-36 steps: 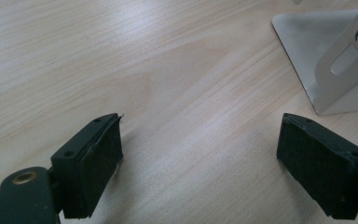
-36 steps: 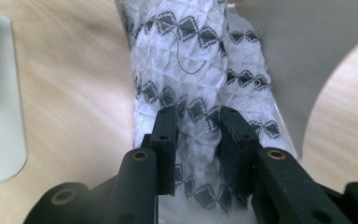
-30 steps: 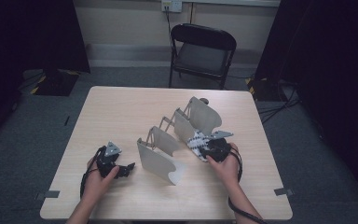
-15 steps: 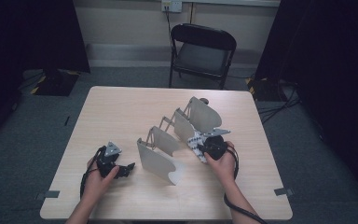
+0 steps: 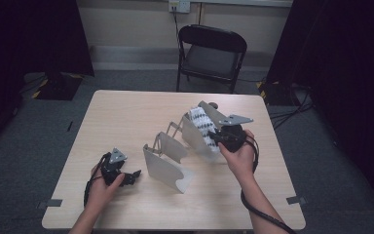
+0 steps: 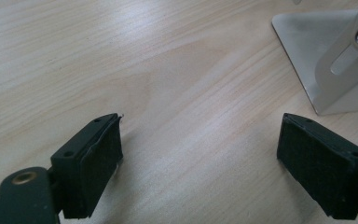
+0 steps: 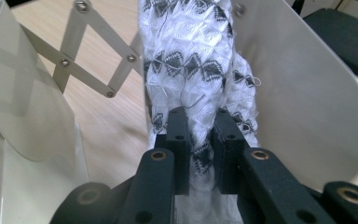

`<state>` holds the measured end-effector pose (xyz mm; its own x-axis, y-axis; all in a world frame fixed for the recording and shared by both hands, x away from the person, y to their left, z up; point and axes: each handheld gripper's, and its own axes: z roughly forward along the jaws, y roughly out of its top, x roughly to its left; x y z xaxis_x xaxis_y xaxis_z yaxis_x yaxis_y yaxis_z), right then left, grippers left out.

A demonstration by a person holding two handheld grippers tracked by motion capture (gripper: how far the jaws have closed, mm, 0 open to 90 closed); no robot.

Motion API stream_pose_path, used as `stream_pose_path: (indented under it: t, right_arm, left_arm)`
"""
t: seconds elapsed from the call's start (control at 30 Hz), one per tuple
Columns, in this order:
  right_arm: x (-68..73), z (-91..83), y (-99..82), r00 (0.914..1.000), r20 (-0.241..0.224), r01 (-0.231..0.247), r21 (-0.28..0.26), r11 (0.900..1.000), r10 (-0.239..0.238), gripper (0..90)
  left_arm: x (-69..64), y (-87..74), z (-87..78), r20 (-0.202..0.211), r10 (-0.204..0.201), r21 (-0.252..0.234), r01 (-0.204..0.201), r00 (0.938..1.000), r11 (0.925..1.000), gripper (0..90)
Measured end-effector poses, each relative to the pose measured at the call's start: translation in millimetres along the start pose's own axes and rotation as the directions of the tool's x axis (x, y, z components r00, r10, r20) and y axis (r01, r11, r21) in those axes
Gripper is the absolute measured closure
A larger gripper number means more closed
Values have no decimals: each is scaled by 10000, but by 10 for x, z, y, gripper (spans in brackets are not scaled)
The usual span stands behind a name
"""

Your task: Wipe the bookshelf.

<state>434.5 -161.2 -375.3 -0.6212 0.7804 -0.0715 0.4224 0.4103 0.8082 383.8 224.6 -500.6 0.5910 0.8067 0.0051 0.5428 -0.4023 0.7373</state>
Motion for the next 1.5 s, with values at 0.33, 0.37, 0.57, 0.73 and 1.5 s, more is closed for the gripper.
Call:
stream_pose_path:
  t: [0.33,0.37,0.57,0.73,1.5]
  right_arm:
    - [54,324,-271,9989,-438,182,946,9954,-141,798]
    - [65,398,-360,9985,-527,214,1186,9927,-152,798]
    - [108,592,-582,9975,-643,389,1727,9842,-281,793]
    - [98,650,-674,9982,-594,228,1742,9845,-126,730]
    - [-35,387,-468,10000,8,52,1113,9938,-54,834]
  left_arm:
    - [1,0,1,18,4,0,-4,10000,10000,135]
    - [1,0,1,18,0,1,0,10000,10000,134]
    - [1,0,1,18,5,1,-5,10000,10000,135]
    - [0,0,2,20,-18,-10,18,10000,10000,134]
    - [0,0,1,18,-1,-5,1,10000,10000,134]
